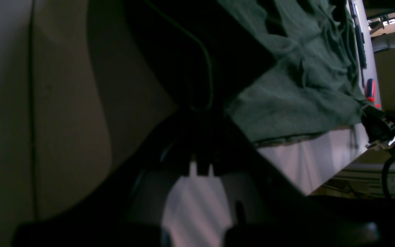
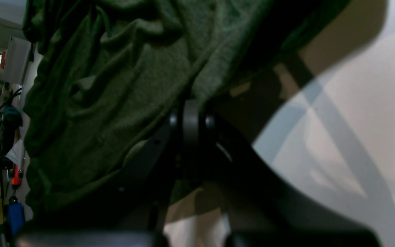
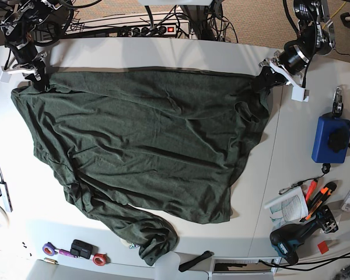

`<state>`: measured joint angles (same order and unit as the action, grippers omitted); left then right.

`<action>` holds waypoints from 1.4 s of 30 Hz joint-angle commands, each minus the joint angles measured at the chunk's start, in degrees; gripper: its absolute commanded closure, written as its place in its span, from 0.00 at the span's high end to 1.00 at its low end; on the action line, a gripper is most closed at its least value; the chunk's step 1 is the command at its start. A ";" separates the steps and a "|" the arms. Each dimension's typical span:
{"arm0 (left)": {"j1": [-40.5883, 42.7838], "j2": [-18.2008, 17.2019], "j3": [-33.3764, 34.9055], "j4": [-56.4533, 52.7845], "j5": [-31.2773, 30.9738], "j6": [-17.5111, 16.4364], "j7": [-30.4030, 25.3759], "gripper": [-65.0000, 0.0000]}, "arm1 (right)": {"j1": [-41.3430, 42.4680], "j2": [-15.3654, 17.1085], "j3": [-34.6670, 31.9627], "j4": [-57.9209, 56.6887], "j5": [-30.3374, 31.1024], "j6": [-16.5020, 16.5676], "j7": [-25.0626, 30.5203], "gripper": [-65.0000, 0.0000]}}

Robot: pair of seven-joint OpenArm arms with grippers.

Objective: Layout the t-shirt on the table in an organized manner, then fold the t-shirt properly
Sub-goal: 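Hold both shoulders and pull the collar line taut between grippers, then lift the collar edge with both grippers and fold it toward the hem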

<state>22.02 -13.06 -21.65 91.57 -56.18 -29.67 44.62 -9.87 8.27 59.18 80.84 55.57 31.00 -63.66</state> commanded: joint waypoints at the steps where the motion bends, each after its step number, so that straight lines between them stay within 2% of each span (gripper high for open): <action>1: 0.04 -0.31 0.04 0.37 -1.07 -0.20 0.44 0.00 | 0.17 1.09 0.17 0.83 1.62 0.92 0.66 0.00; 18: 0.07 -0.28 0.04 0.37 -1.05 -0.20 0.46 0.00 | 0.13 1.11 0.17 0.83 1.66 0.90 0.33 0.00; 25: 1.46 -0.28 0.02 1.33 -1.05 -0.22 0.44 0.00 | -2.49 1.09 0.57 2.47 4.35 1.01 0.15 0.00; 29: 2.49 -0.31 -0.50 2.49 -1.05 -0.26 0.55 0.00 | -2.84 1.11 2.43 3.56 5.95 2.47 -1.42 0.00; 33: 3.58 -0.31 -1.57 2.64 -1.20 -1.95 0.79 0.00 | -3.23 1.29 4.28 3.61 7.23 2.49 -2.86 0.00; 38: 5.88 -0.31 -3.23 2.64 -3.43 -2.25 1.18 0.00 | -6.21 1.27 4.37 3.61 10.40 4.11 -3.67 0.00; 40: 6.60 -0.31 -4.07 2.67 -5.29 -4.42 2.58 0.00 | -7.08 1.29 4.37 3.61 11.06 4.11 -3.74 0.00; 42: 7.52 -0.31 -4.92 2.69 -7.21 -4.96 3.63 0.00 | -7.63 1.27 4.37 3.61 11.04 4.11 -3.87 0.00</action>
<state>29.08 -13.02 -26.28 93.65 -62.33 -34.46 48.14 -17.26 8.40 63.16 83.33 64.82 34.17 -68.40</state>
